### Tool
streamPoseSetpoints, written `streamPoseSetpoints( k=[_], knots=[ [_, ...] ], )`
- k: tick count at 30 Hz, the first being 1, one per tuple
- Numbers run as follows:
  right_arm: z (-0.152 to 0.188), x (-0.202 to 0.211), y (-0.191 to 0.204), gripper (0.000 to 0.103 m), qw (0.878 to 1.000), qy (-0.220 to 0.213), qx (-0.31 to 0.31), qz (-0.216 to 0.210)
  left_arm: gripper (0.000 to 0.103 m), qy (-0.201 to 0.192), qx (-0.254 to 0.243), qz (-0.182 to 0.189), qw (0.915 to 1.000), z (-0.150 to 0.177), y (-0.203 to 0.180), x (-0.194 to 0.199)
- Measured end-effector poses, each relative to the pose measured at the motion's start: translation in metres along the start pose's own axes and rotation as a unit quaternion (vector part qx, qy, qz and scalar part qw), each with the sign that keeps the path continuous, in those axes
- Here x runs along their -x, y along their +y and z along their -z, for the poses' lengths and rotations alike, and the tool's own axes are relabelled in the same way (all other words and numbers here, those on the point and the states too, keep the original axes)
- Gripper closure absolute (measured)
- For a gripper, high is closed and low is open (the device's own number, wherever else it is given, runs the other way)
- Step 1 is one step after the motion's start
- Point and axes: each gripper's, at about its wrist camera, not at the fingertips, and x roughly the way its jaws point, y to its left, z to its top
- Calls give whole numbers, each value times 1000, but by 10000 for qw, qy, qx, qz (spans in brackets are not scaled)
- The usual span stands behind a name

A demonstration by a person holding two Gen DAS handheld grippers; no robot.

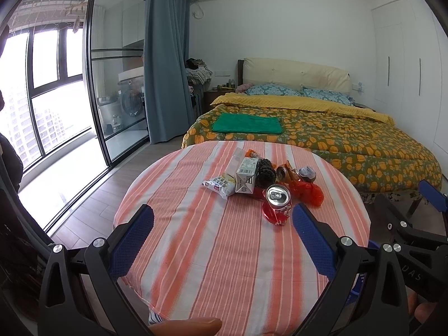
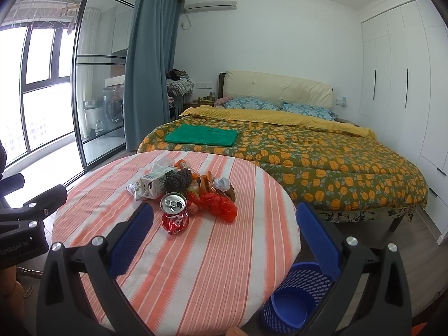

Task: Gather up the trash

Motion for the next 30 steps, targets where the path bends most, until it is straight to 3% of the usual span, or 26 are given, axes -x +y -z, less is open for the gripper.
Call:
streamPoseSetpoints(
  k=[30],
  knots=[
    [-1, 4, -2, 4, 10000, 5, 13, 8, 5, 58, -12, 53, 10000, 7, -11, 5]
  ],
)
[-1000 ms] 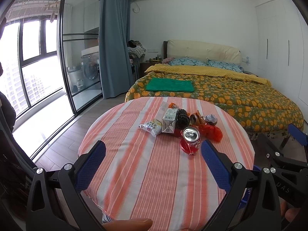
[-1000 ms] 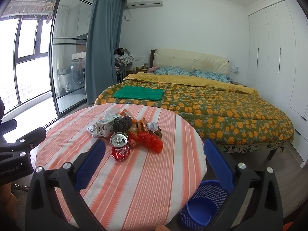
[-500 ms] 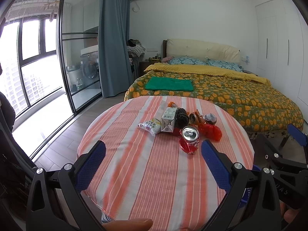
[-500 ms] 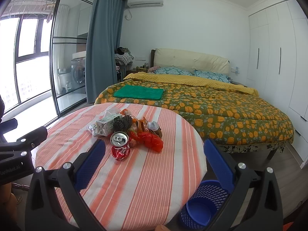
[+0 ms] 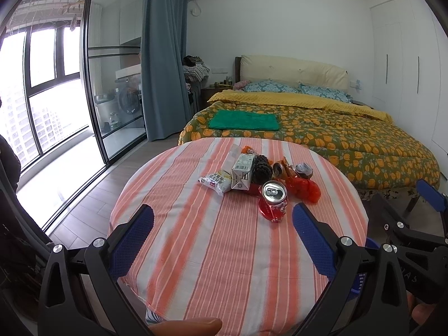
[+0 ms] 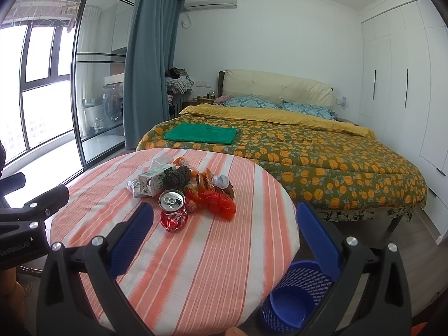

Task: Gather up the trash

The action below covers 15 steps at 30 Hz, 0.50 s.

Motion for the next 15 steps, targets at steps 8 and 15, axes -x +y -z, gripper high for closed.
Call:
streamPoseSetpoints(
  k=[8, 15],
  knots=[
    [0, 0, 0, 4, 10000, 2, -4, 2, 5, 7, 4, -3, 10000, -2, 2, -2],
    [1, 0, -2, 4, 10000, 7, -2, 2, 5, 13, -1, -1, 10000, -1, 1, -1]
  ],
)
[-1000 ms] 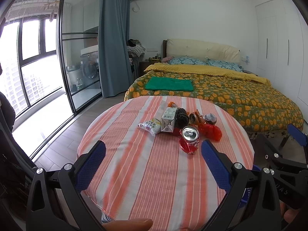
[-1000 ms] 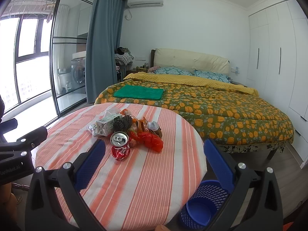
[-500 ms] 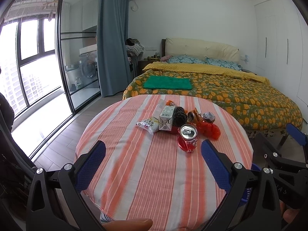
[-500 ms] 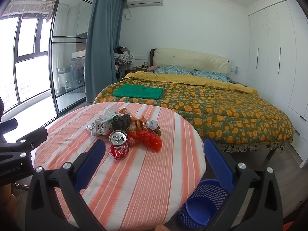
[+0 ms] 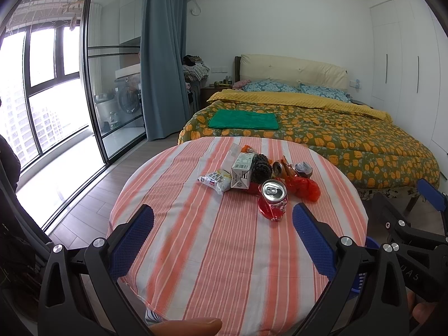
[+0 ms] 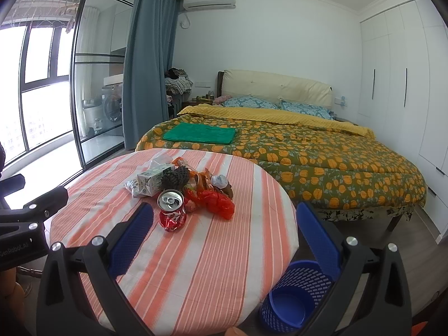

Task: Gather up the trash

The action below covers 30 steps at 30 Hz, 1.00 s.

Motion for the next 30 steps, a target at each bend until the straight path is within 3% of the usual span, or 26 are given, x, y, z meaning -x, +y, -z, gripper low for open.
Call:
streamPoseSetpoints(
  k=[30],
  knots=[
    [1, 0, -10, 4, 10000, 1, -62, 41, 5, 40, -21, 17, 10000, 2, -2, 0]
  ],
)
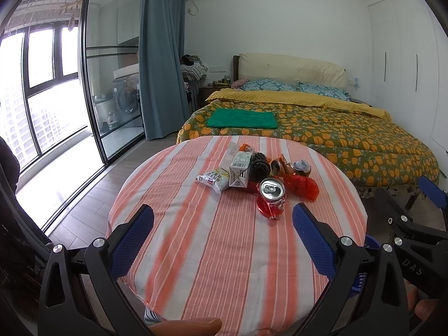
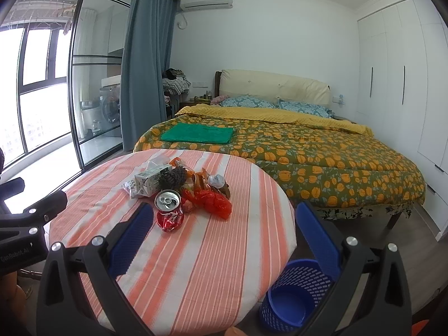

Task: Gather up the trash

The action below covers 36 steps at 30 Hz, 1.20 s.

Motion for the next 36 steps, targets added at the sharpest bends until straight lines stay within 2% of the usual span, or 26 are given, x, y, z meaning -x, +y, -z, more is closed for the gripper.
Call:
streamPoseSetpoints(
  k=[36],
  knots=[
    [1, -1, 0, 4, 10000, 10, 1, 10, 5, 28, -9, -13, 10000, 5, 0, -1]
  ],
)
